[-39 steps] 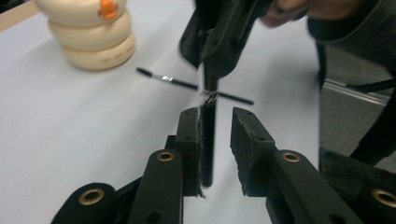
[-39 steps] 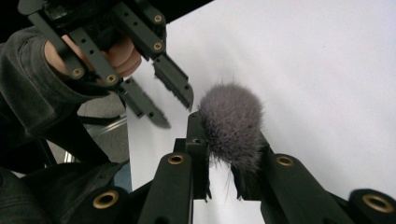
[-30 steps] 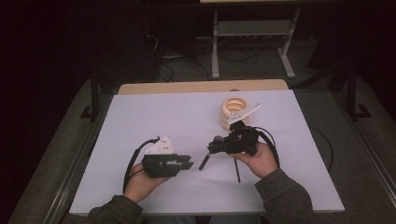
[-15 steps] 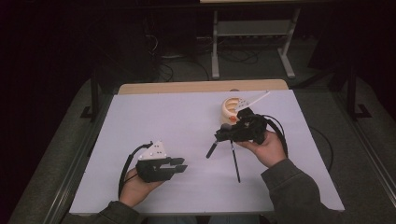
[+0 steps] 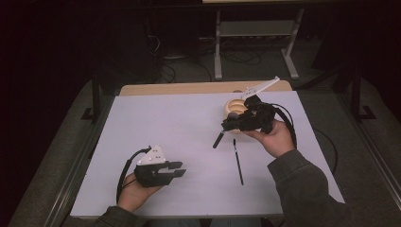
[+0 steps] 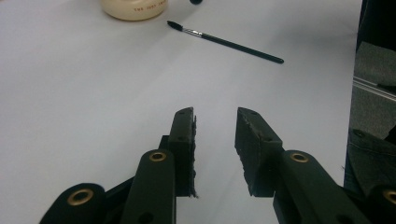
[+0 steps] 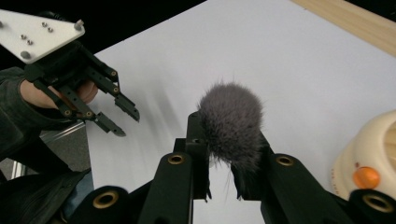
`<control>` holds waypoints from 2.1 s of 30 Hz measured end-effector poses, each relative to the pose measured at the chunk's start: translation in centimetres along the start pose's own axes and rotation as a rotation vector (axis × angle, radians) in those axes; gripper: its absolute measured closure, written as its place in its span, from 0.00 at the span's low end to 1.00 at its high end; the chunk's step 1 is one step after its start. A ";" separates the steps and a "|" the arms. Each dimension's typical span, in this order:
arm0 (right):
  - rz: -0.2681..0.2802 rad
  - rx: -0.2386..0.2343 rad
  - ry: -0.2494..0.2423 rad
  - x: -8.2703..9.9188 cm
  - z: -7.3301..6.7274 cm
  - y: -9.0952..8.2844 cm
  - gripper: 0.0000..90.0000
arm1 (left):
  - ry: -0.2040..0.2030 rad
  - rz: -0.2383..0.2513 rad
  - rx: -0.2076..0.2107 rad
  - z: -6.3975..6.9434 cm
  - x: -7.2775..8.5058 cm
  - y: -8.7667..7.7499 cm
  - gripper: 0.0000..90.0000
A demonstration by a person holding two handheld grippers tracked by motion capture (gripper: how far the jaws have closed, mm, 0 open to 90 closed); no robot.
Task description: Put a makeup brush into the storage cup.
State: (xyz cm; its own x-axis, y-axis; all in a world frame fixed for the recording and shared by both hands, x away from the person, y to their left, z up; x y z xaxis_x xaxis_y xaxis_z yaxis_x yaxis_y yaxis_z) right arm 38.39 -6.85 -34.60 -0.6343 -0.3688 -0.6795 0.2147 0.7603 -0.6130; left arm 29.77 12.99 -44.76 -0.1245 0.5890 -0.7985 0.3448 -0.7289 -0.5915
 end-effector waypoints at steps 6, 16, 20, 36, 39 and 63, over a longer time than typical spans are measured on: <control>0.017 0.022 0.007 -1.2 0.4 -1.0 0.86 | -0.014 0.004 -0.011 -0.2 0.2 -0.2 0.74; 0.039 0.057 0.016 -3.1 1.4 -2.4 0.86 | -0.026 0.007 -0.024 -0.8 0.5 -0.5 0.71; 0.044 0.070 0.019 -3.6 1.7 -2.8 0.86 | -0.029 0.006 -0.026 -0.9 0.6 -0.6 0.71; 0.093 0.164 0.072 -6.3 4.6 -5.3 0.86 | -0.041 0.020 -0.039 -1.2 0.6 -1.0 0.69; 0.100 0.177 0.089 -6.6 5.3 -5.5 0.86 | -0.031 0.023 -0.041 -1.2 0.5 -1.1 0.69; 0.120 0.266 0.209 -7.0 9.3 -5.4 0.86 | -0.046 0.027 -0.052 -1.4 0.6 -1.3 0.64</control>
State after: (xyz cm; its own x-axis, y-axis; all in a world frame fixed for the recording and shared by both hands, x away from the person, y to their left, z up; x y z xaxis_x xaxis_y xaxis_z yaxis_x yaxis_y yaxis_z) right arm 48.56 -13.35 -30.32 -0.7254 -0.1469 -0.6725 0.4652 0.6155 -0.6362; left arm 30.54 14.71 -44.30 -0.1562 0.5518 -0.8192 0.3965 -0.7246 -0.5637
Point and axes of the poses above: each handheld gripper's, and its own axes: y roughly forward along the jaws, x roughly out of its underside, z roughly to its right, the point moved 9 cm from there along y, roughly forward along the jaws, and after that the axes turned 12 degrees about y, right-handed, at the moved point
